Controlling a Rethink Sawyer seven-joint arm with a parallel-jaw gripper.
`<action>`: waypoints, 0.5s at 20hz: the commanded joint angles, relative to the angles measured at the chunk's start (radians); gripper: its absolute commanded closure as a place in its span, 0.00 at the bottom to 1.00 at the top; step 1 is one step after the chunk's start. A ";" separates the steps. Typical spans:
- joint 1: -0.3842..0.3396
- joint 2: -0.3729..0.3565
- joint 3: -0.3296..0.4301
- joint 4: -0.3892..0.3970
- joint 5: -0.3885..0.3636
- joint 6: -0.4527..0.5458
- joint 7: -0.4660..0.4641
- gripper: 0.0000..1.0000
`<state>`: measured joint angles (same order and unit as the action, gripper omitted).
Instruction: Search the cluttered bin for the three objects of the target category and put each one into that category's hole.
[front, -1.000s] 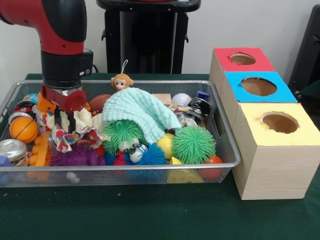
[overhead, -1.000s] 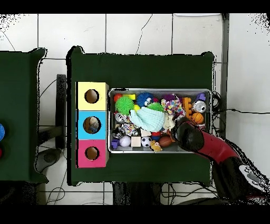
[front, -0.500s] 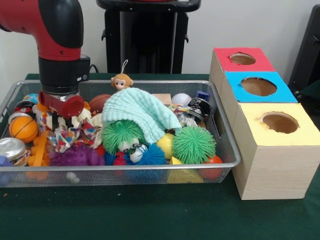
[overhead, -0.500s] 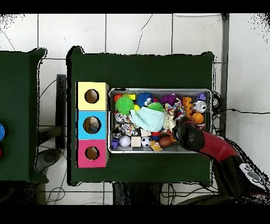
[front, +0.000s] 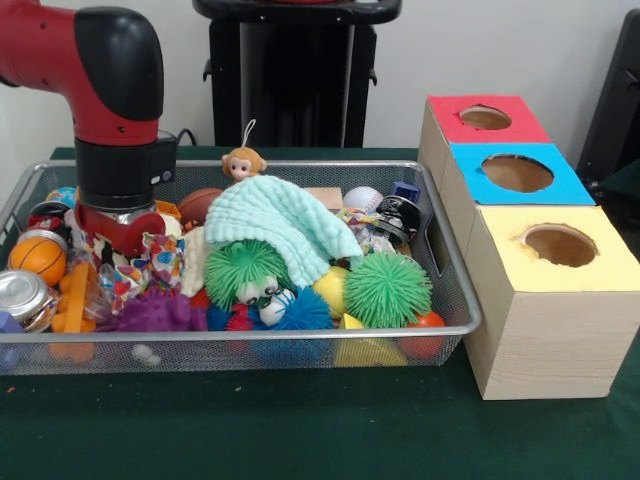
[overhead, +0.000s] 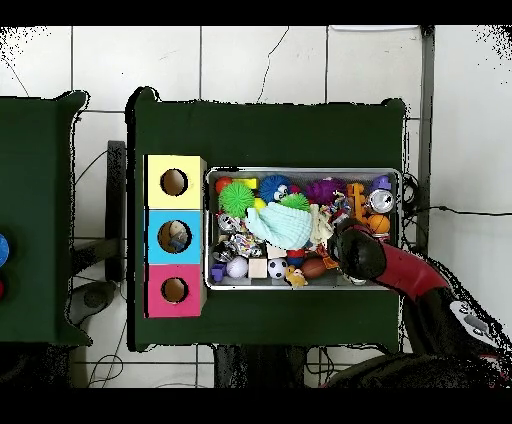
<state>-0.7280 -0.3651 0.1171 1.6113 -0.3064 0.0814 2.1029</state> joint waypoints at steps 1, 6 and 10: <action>-0.018 0.063 0.054 -0.056 -0.060 0.004 -0.003 0.00; -0.017 0.053 0.052 -0.066 -0.063 0.022 -0.012 0.00; -0.015 0.054 0.056 -0.057 -0.057 0.018 -0.001 1.00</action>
<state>-0.7278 -0.3649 0.1205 1.6091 -0.3139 0.0817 2.1029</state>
